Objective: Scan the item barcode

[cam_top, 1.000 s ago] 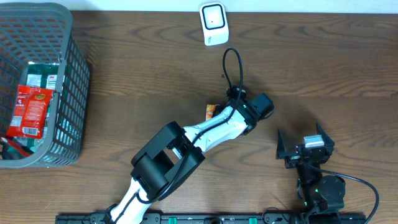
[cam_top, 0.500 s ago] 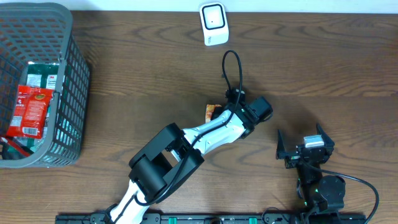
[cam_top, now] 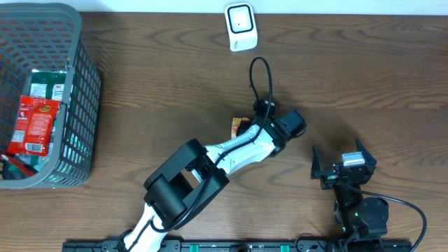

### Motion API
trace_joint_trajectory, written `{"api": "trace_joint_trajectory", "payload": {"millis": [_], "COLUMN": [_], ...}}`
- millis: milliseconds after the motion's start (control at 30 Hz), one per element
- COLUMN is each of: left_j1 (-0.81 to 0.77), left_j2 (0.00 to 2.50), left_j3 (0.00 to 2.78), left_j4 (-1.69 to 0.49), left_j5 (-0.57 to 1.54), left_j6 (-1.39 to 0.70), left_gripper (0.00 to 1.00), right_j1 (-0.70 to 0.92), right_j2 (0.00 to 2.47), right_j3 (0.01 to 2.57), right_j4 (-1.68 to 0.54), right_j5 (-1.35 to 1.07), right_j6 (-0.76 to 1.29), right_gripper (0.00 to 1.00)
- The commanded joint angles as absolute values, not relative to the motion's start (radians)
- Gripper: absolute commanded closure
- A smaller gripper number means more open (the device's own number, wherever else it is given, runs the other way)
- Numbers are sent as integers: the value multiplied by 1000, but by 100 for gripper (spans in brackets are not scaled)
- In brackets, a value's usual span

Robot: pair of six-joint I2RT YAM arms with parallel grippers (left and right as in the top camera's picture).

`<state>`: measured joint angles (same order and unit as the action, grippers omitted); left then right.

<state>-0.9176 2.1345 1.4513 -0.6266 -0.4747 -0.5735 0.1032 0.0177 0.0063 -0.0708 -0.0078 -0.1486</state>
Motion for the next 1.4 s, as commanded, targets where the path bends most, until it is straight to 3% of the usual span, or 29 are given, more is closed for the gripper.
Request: {"api": "trace_joint_trajectory", "payload": {"millis": [0,333,533,933,1133,1367], "left_j1": [-909,-898,-893,-664,-656,-655], "left_j2": [2170,1982,1864,1863,1870,1871], "left_j3": [1408,1423,1423,1421,1375,1232], "left_j4": [-645,-653,-651,-497,-391,-43], "left_j5": [-417,-430,-328,526,548,673], "left_j6": [-585,-582,-582,-584,-573,-643], "left_gripper": [93,93,93,93,93,93], "right_j1": [106,107,106,107,106,107], "right_j2": [13,13,13,13,13,13], "right_j3": [6,6,6,6,6,6], "right_j4": [-75,-75,-75,-75,-75,-75], "right_j5": [-12,-12,-12,-12,-12,-12], "right_j6": [-162,-162,-162,-162,-162,-162], "right_gripper": [1,1,1,1,1,1]}}
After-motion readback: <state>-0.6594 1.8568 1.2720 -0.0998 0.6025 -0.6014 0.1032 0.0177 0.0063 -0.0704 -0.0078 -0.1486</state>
